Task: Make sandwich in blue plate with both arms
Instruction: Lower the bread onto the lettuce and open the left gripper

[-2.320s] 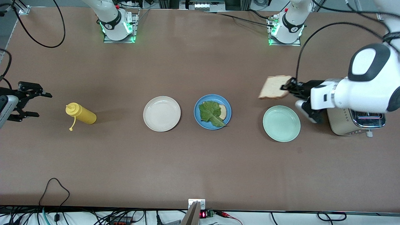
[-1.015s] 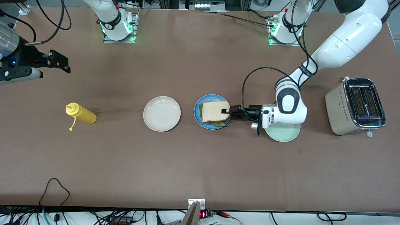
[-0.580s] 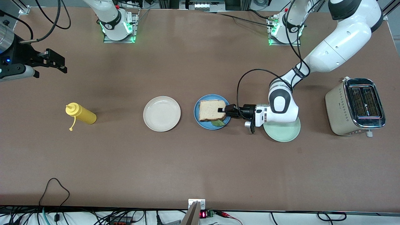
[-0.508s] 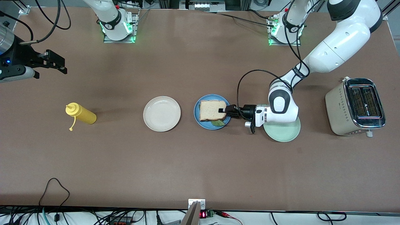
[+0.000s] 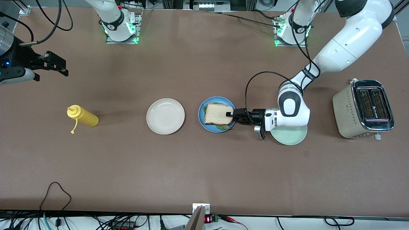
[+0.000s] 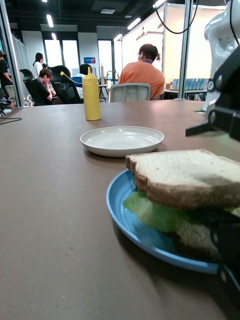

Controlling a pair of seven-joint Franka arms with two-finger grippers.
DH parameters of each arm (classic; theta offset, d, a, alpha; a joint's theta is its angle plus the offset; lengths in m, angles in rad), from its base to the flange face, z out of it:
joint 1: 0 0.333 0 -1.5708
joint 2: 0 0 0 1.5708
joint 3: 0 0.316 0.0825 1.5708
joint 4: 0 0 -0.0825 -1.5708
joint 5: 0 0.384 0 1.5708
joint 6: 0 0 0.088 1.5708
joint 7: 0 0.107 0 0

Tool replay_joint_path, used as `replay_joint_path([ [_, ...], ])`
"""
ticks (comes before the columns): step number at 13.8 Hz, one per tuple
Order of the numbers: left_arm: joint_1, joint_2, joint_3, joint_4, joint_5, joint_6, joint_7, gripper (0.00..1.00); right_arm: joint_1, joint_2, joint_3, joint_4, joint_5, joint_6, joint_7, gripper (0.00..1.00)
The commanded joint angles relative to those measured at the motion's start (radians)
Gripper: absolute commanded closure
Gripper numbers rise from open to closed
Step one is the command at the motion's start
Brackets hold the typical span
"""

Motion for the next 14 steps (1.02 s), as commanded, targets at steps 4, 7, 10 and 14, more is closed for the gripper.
replay_joint_path([
  [4,-0.014,-0.134,0.041,-0.066,0.119,-0.007,-0.038,0.0,-0.038,0.003,0.023,0.016,-0.012,-0.004,0.103,0.0],
  [7,-0.01,-0.206,0.044,-0.072,0.283,-0.03,-0.157,0.0,-0.03,-0.006,0.02,0.003,-0.015,0.002,0.104,0.0],
  [10,-0.004,-0.272,0.045,-0.048,0.56,-0.105,-0.341,0.0,-0.013,-0.026,0.011,-0.024,-0.016,0.019,0.104,0.0],
  [14,0.025,-0.338,0.047,0.001,0.907,-0.275,-0.51,0.0,0.024,-0.06,-0.026,-0.024,-0.02,0.023,0.103,0.0],
])
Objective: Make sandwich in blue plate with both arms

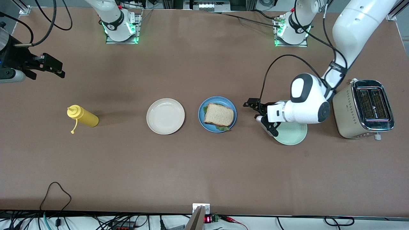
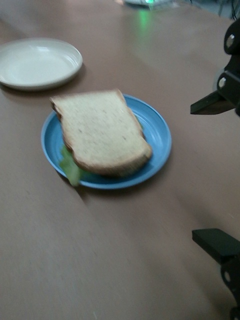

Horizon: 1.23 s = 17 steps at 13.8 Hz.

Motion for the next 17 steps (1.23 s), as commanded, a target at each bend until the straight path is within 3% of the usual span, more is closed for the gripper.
replay_joint_path([
  [1,0.016,-0.067,0.013,0.039,0.175,-0.155,-0.087,0.0,0.021,-0.064,-0.015,-0.041,-0.017,0.016,0.016,0.0],
  [4,0.016,-0.09,0.011,0.187,0.371,-0.414,-0.143,0.0,0.021,-0.107,-0.015,-0.088,-0.017,0.047,0.016,0.0],
  [8,0.015,-0.136,0.002,0.41,0.499,-0.752,-0.199,0.0,0.021,-0.102,-0.015,-0.085,-0.016,0.052,0.015,0.0],
  [9,0.013,-0.151,0.007,0.46,0.516,-0.812,-0.2,0.0,0.021,-0.102,-0.015,-0.085,-0.016,0.05,0.016,0.0],
  [11,-0.006,-0.234,0.036,0.473,0.518,-0.831,-0.201,0.0,0.024,-0.102,-0.016,-0.085,-0.016,0.05,0.016,0.0],
  [14,-0.152,-0.356,0.285,0.461,0.449,-0.776,-0.251,0.0,0.021,-0.101,-0.019,-0.085,-0.016,0.052,0.015,0.0],
  [17,-0.256,-0.482,0.482,0.342,0.309,-0.69,-0.414,0.0,0.021,-0.099,-0.019,-0.082,-0.016,0.046,0.012,0.0],
])
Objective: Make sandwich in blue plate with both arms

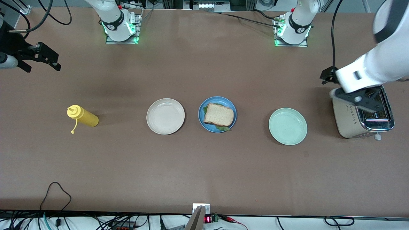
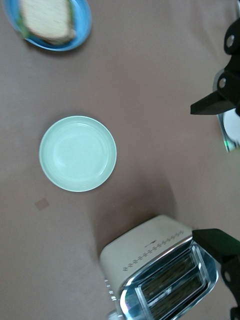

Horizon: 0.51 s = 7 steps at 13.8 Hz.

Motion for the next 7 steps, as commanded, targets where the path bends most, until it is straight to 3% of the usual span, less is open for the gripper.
replay_joint_path([
  [1,-0.108,-0.151,0.158,-0.191,-0.058,0.154,-0.162,0.0,0.013,-0.018,-0.011,-0.019,-0.014,0.007,0.011,0.0],
  [3,-0.137,-0.193,0.228,-0.269,-0.058,0.254,-0.162,0.0,0.011,-0.018,-0.009,-0.018,-0.014,0.01,0.011,0.0],
  [7,-0.148,-0.275,0.243,-0.334,-0.053,0.257,-0.043,0.0,0.013,-0.012,-0.008,-0.013,-0.014,0.012,0.006,0.0],
])
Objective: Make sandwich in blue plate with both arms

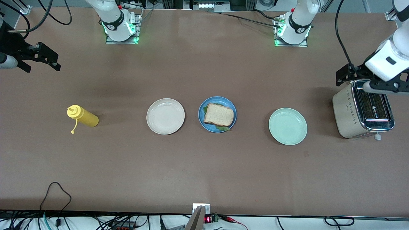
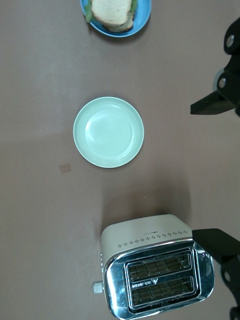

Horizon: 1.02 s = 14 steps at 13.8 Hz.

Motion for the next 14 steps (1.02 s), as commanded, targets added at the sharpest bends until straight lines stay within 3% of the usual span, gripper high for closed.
replay_joint_path([
  [1,-0.014,-0.07,0.02,-0.073,-0.012,0.015,0.045,0.0,0.012,-0.004,-0.004,-0.008,-0.014,0.013,-0.004,0.0],
  [14,-0.009,-0.061,0.017,-0.058,-0.073,-0.03,0.025,0.0,0.012,0.017,-0.004,0.023,-0.006,0.0,-0.001,0.0],
])
